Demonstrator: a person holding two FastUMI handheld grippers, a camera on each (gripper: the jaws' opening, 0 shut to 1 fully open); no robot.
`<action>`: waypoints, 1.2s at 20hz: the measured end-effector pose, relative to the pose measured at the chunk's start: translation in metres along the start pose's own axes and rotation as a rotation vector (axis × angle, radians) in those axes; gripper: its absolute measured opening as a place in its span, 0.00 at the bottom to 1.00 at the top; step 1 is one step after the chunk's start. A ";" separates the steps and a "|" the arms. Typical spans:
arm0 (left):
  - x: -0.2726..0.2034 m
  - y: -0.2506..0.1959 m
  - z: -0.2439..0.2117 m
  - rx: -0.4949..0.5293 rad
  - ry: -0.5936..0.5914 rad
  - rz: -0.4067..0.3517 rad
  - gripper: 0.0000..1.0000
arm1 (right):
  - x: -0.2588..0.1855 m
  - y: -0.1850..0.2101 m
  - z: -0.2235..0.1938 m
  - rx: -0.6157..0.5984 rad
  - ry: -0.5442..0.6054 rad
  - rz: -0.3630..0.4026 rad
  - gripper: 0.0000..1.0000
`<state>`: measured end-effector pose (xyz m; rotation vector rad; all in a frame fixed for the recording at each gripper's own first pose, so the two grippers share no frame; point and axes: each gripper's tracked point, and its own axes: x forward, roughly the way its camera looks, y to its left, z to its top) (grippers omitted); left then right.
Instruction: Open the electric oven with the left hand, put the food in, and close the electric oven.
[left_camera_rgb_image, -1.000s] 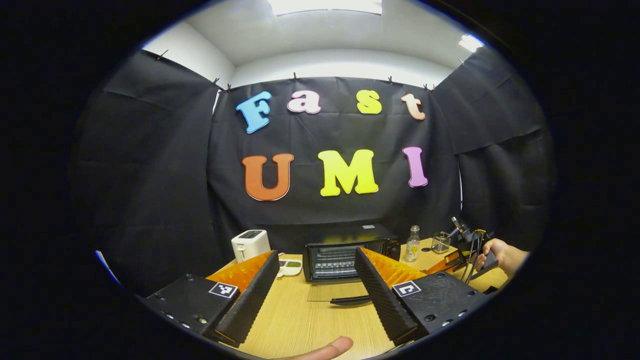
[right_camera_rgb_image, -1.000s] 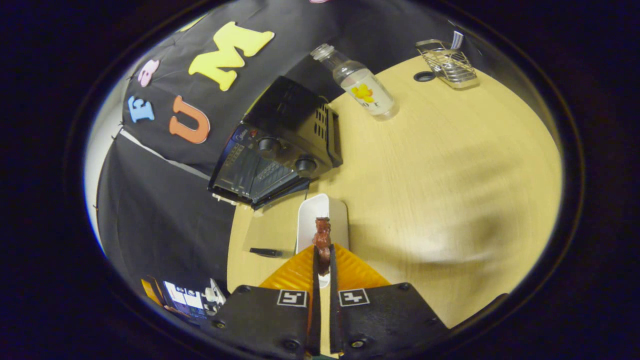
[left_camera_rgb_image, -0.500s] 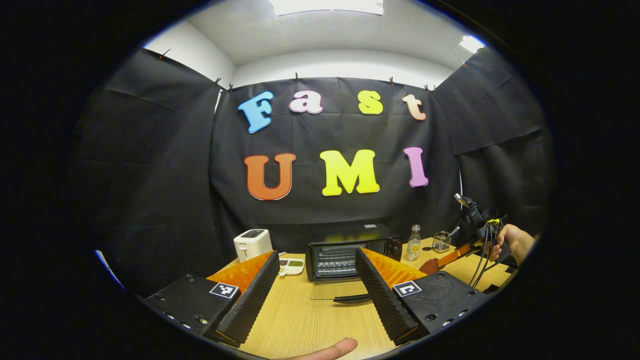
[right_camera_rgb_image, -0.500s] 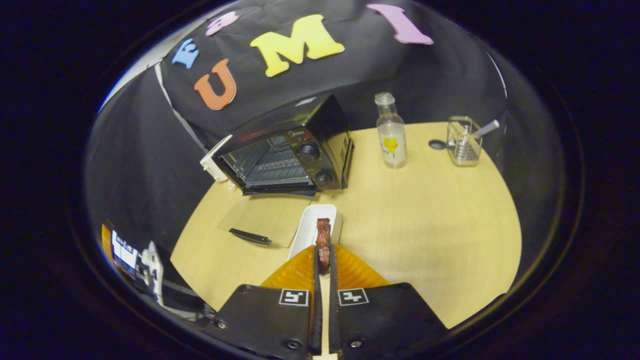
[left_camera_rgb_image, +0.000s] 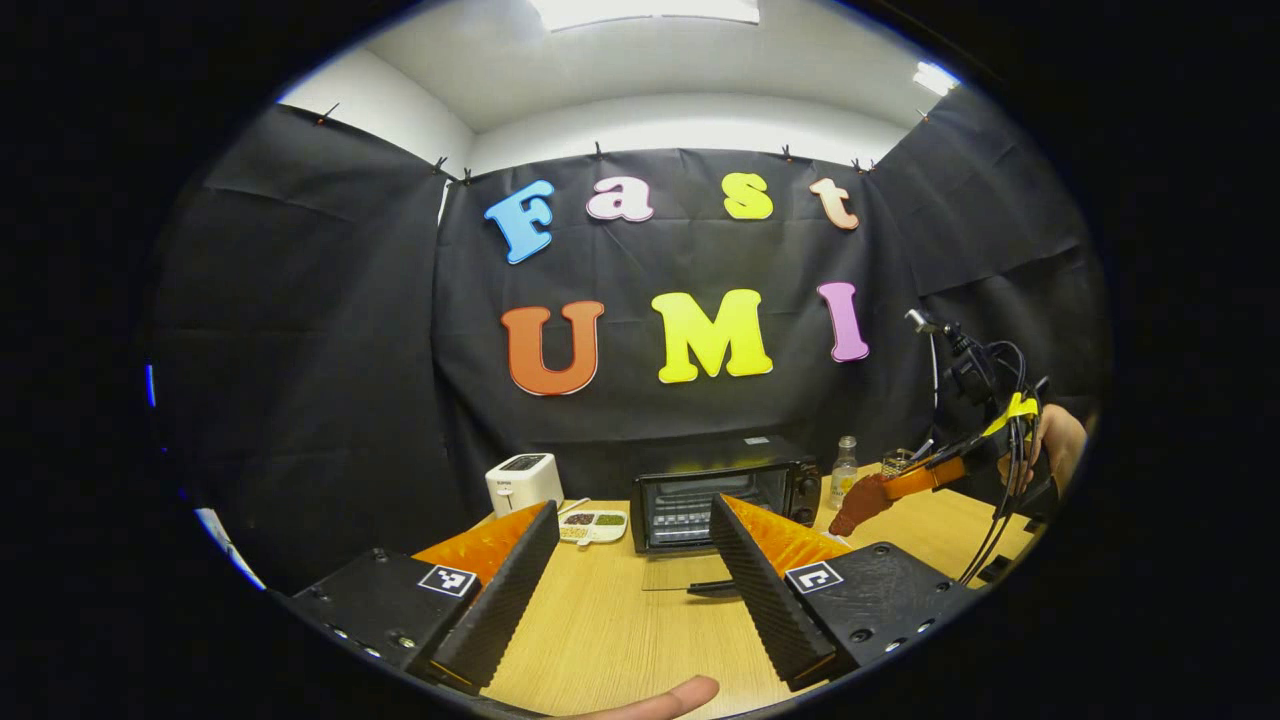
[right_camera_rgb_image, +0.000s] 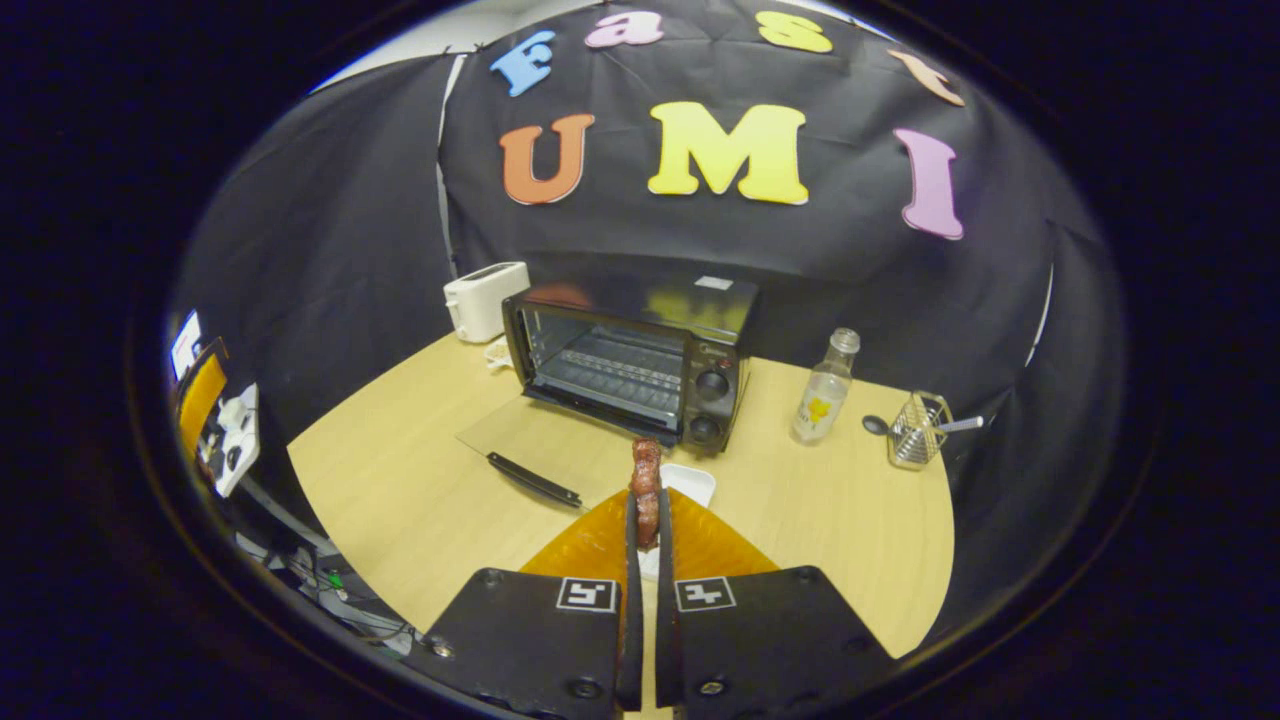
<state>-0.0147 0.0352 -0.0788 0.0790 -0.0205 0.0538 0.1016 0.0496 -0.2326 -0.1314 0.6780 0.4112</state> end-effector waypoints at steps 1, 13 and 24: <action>-0.001 0.002 0.002 0.010 -0.007 0.006 0.96 | 0.002 0.007 0.004 -0.019 -0.016 -0.005 0.08; -0.025 0.041 -0.011 -0.009 -0.012 0.061 0.96 | 0.066 0.083 0.051 -0.006 -0.264 -0.131 0.07; -0.028 0.083 -0.020 -0.028 -0.031 0.150 0.96 | 0.153 0.105 0.075 0.253 -0.421 -0.172 0.07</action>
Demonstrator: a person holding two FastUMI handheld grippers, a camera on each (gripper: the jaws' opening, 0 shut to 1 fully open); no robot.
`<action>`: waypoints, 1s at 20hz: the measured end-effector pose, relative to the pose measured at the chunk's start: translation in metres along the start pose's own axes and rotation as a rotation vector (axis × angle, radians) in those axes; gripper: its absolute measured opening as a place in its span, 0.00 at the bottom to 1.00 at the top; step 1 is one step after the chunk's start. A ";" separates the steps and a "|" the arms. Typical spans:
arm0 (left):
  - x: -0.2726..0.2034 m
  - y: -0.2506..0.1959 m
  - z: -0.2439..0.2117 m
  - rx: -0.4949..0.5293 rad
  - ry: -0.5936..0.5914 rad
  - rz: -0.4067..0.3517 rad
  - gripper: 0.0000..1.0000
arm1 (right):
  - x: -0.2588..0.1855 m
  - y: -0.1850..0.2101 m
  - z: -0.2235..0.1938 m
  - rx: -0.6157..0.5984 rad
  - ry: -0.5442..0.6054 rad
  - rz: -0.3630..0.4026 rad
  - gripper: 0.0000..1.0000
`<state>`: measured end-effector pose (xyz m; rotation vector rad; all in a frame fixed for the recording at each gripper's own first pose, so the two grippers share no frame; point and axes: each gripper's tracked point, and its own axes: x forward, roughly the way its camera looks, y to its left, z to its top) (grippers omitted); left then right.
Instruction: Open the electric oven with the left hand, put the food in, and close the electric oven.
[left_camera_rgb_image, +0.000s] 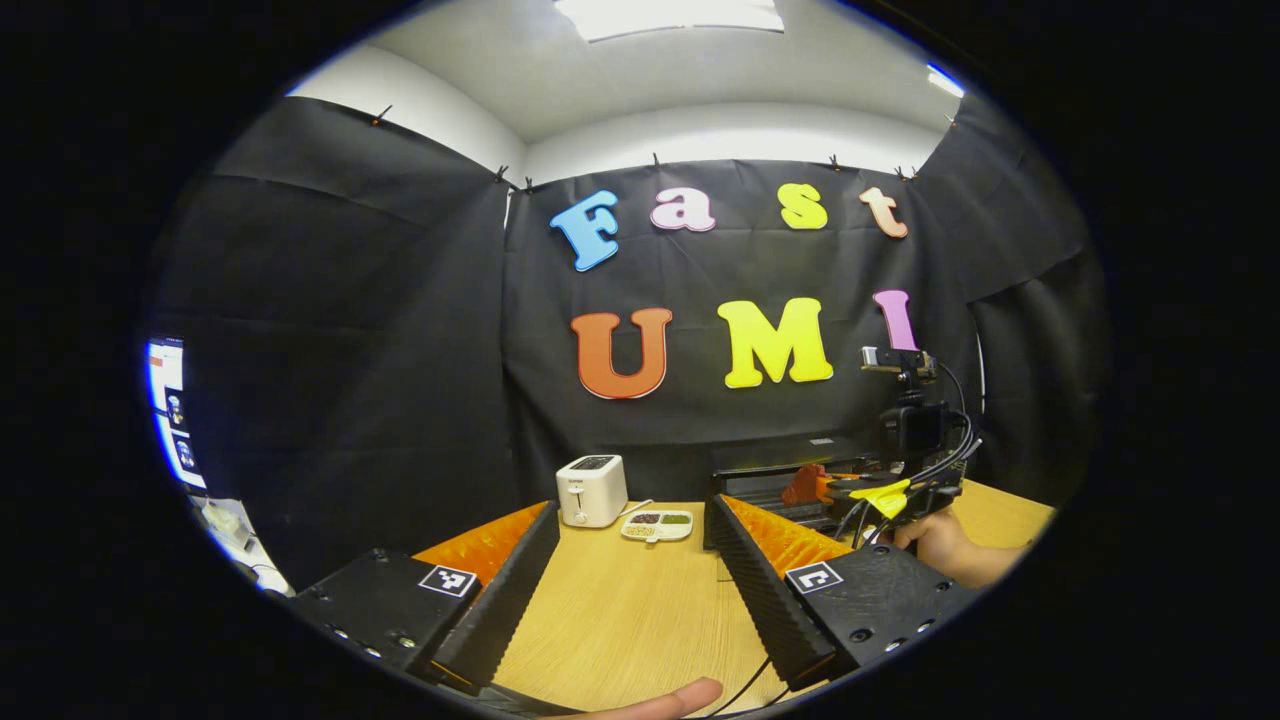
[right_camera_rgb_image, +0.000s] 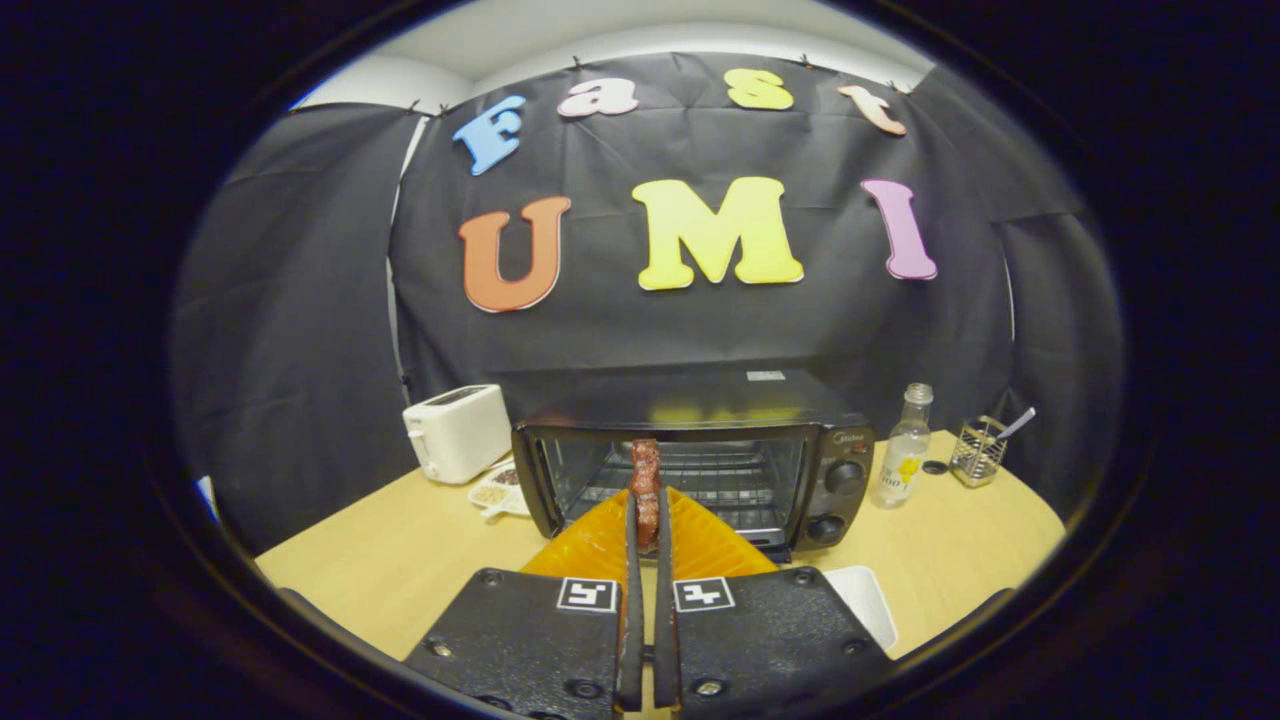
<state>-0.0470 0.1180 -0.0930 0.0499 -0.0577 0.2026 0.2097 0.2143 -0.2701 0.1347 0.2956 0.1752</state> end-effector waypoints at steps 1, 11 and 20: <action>0.003 0.003 -0.002 -0.005 0.004 0.011 0.96 | 0.009 -0.001 -0.004 0.045 -0.004 -0.011 0.07; 0.027 0.021 -0.020 -0.040 0.038 0.031 0.96 | 0.107 -0.012 -0.040 0.706 0.046 -0.001 0.08; 0.035 0.053 -0.038 -0.107 0.054 0.066 0.96 | 0.146 -0.028 -0.061 0.821 0.077 -0.011 0.08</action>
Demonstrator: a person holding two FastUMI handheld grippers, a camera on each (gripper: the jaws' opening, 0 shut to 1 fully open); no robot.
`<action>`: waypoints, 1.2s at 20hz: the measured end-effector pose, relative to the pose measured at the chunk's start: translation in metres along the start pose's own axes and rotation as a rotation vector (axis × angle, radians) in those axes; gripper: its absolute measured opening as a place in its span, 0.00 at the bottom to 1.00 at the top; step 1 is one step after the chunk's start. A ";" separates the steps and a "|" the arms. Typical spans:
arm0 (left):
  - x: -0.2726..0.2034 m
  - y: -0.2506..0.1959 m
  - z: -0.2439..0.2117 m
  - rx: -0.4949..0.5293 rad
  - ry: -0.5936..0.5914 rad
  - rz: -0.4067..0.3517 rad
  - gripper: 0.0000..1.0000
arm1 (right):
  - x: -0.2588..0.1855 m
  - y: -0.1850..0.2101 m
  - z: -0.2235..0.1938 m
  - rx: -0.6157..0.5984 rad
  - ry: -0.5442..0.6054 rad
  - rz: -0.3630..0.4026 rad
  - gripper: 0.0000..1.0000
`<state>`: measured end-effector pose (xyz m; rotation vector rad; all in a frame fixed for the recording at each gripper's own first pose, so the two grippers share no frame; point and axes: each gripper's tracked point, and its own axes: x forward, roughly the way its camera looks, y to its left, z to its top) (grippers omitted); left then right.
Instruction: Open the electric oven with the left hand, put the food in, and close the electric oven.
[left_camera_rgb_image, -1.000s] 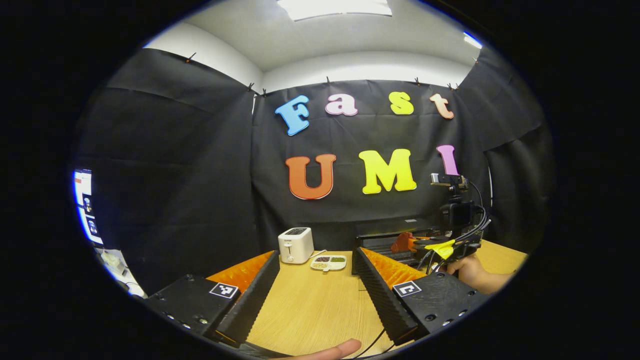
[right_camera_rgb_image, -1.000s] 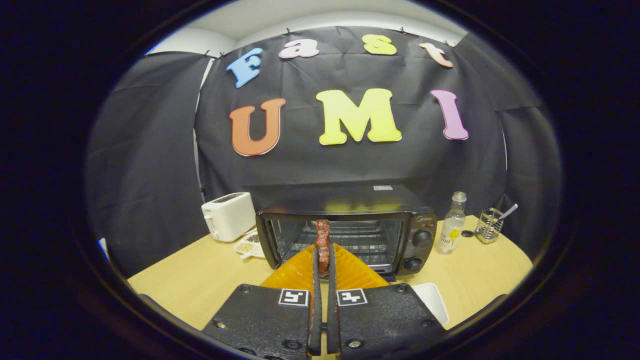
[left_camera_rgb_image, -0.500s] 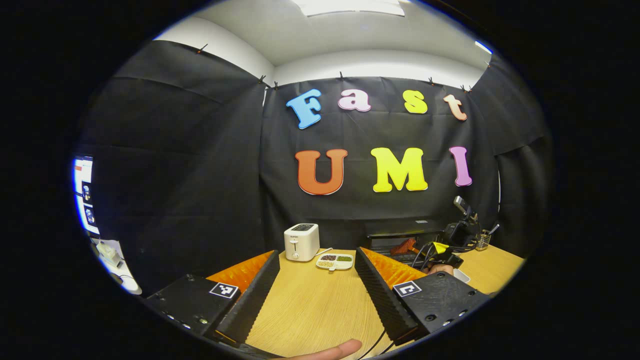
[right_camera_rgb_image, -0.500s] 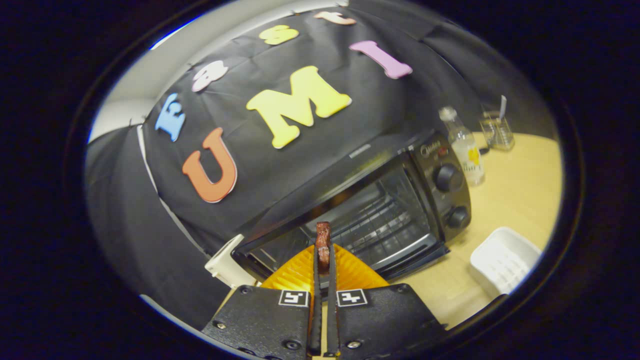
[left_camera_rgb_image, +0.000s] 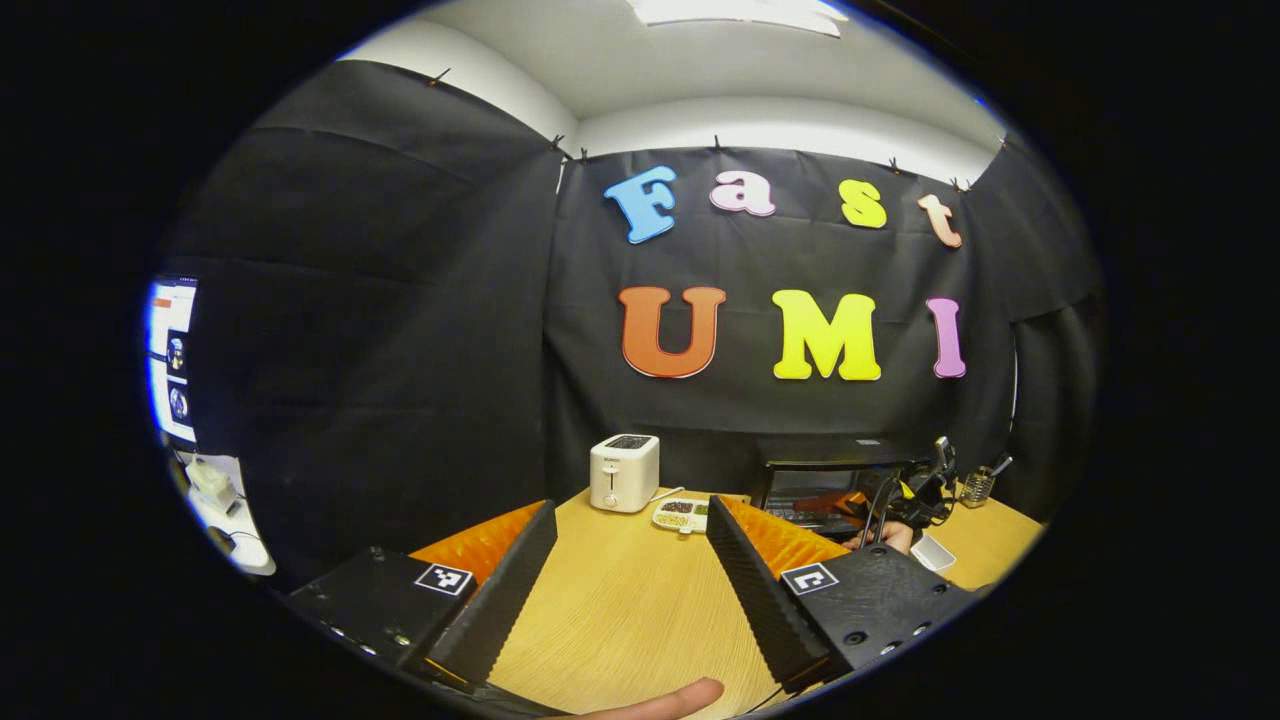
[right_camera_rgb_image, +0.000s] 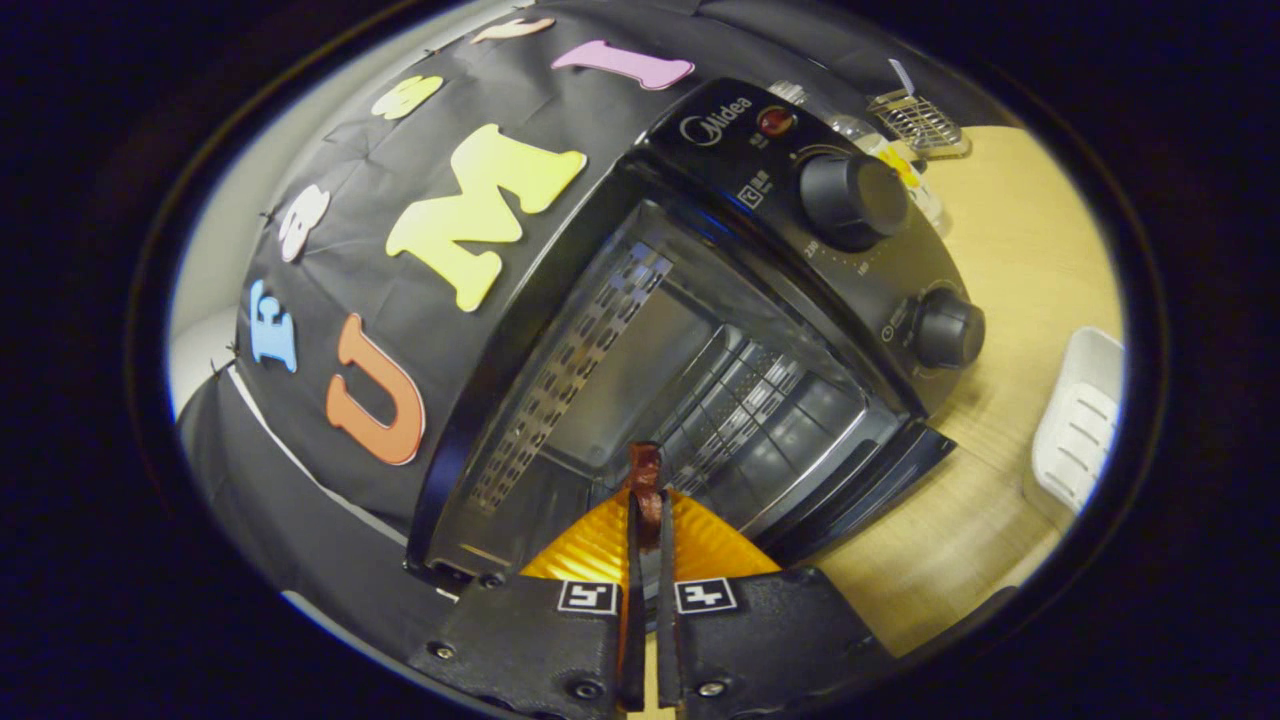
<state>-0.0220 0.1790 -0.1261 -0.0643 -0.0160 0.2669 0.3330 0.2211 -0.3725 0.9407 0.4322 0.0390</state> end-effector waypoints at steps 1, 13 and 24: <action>0.001 -0.003 -0.004 0.005 0.008 -0.012 0.95 | 0.002 -0.003 0.000 -0.024 0.005 -0.014 0.08; -0.011 -0.034 -0.018 0.041 0.040 -0.106 0.95 | -0.001 -0.009 0.009 -0.289 -0.016 -0.164 0.28; -0.018 -0.052 -0.023 0.050 0.069 -0.136 0.95 | -0.096 0.020 0.027 -0.655 -0.132 -0.102 0.77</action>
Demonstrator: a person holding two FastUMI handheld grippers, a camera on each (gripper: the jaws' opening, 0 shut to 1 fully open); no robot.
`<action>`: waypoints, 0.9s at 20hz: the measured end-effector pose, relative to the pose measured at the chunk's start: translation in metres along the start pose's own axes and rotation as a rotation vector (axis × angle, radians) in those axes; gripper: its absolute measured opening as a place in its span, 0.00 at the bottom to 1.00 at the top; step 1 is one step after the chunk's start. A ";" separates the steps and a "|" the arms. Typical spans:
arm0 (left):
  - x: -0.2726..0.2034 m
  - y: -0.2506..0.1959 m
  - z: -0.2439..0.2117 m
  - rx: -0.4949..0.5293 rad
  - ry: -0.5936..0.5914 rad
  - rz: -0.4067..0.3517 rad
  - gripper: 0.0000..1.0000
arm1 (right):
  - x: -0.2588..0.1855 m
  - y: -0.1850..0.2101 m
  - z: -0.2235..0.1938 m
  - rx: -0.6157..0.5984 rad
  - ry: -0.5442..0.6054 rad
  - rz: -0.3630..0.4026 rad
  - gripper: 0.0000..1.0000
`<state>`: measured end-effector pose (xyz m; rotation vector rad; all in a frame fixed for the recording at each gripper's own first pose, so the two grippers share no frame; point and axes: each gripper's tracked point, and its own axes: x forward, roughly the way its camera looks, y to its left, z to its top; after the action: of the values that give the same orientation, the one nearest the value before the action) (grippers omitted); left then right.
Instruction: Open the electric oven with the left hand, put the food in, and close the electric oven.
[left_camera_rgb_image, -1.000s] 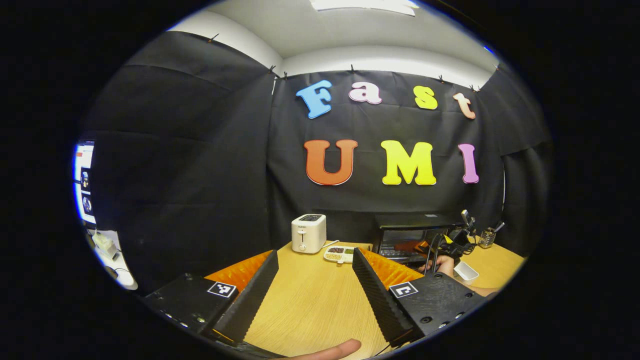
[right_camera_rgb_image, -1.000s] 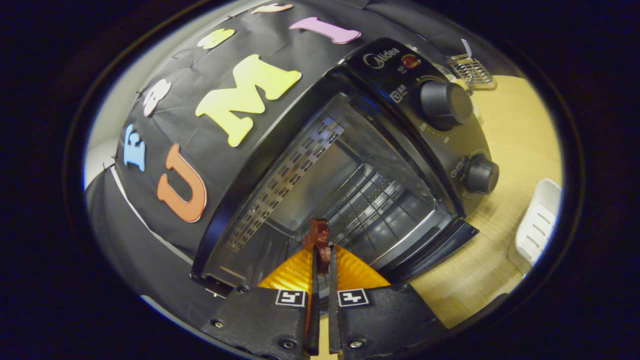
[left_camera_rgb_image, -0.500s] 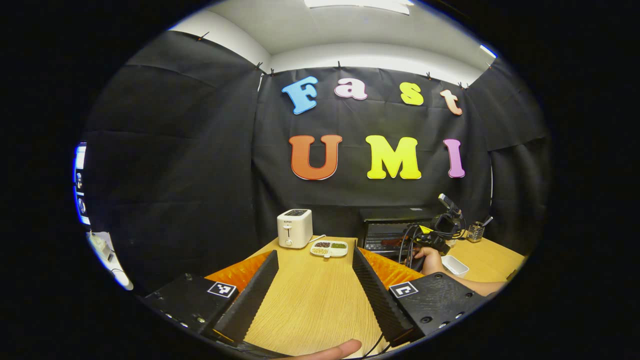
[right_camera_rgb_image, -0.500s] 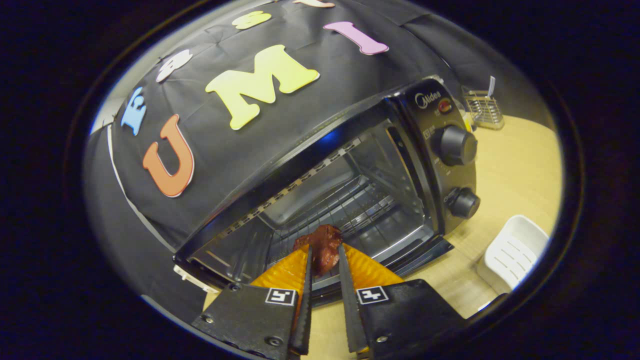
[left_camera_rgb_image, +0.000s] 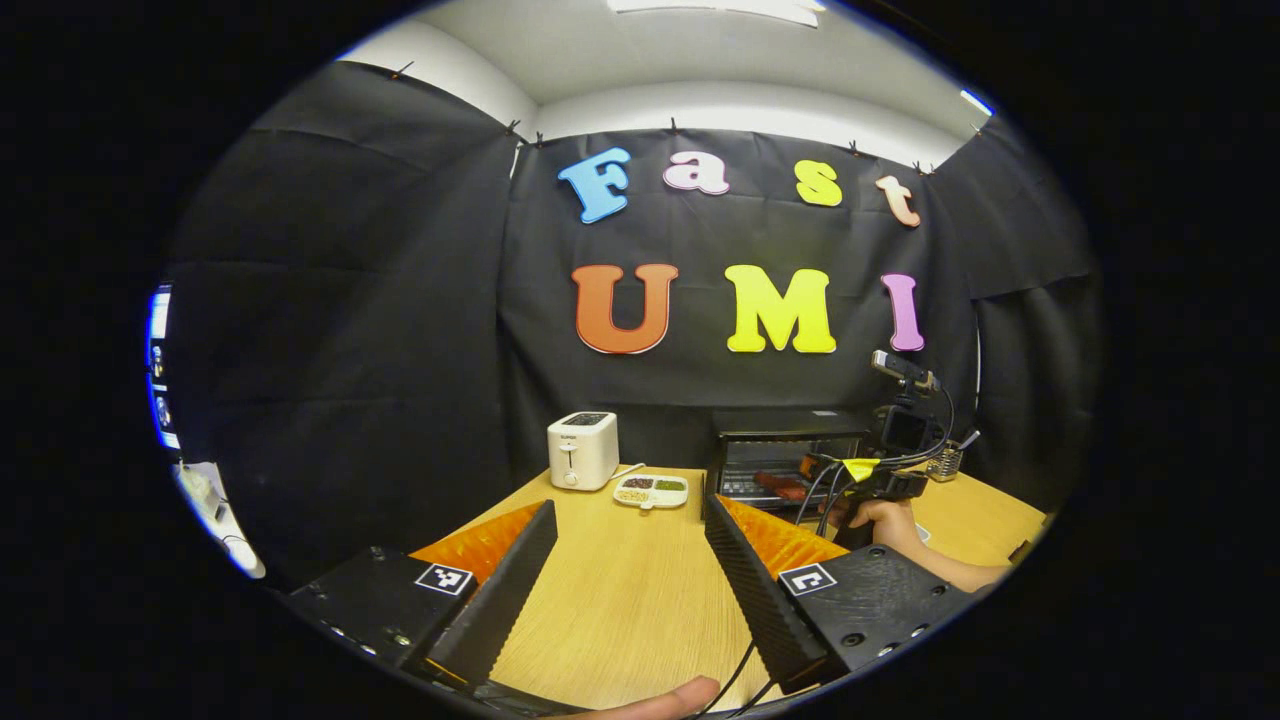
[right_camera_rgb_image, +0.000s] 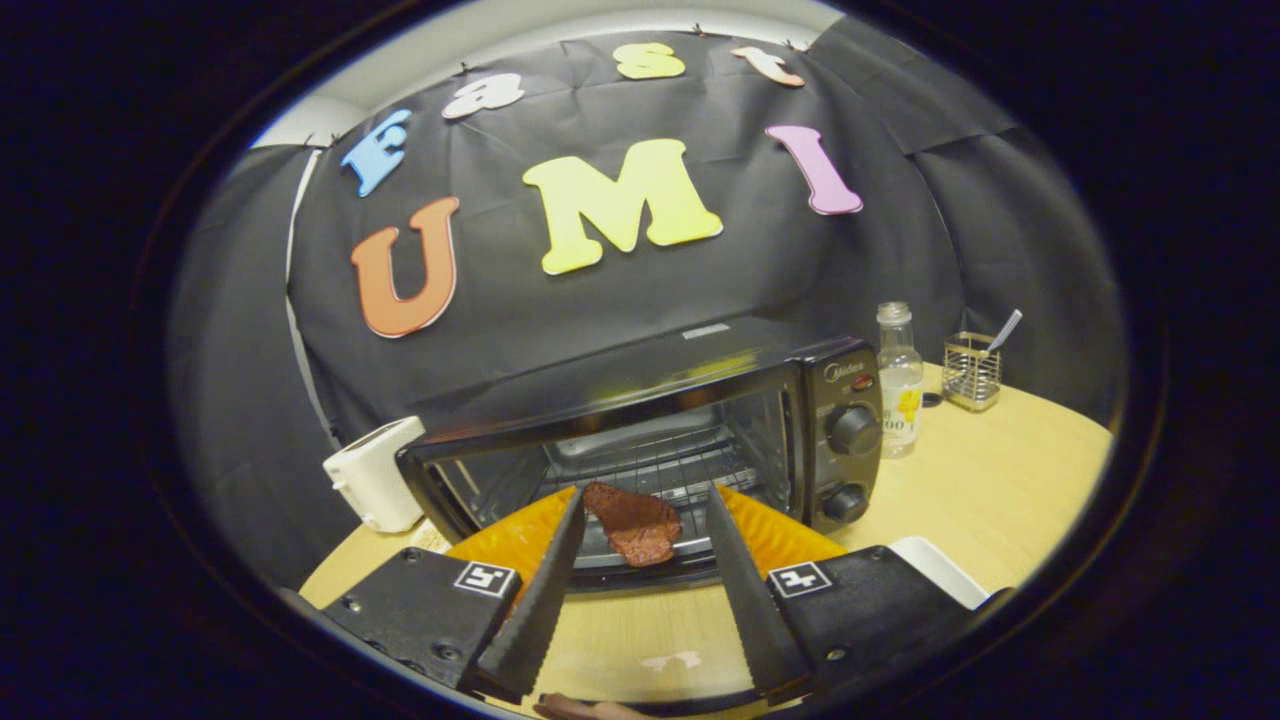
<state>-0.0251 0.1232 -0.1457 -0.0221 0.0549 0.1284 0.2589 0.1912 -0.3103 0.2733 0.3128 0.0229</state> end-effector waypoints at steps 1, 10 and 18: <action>0.000 -0.005 -0.002 0.009 0.004 -0.010 0.95 | -0.013 0.000 0.004 -0.006 -0.013 0.026 0.82; 0.010 -0.044 -0.009 0.015 0.026 -0.073 0.95 | -0.132 -0.031 0.059 -0.093 -0.108 0.048 1.00; 0.041 -0.089 -0.021 0.000 0.077 -0.142 0.95 | -0.225 -0.060 0.134 -0.134 -0.217 0.091 1.00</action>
<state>0.0260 0.0401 -0.1675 -0.0308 0.1301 -0.0148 0.0846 0.0841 -0.1359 0.1548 0.0821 0.1031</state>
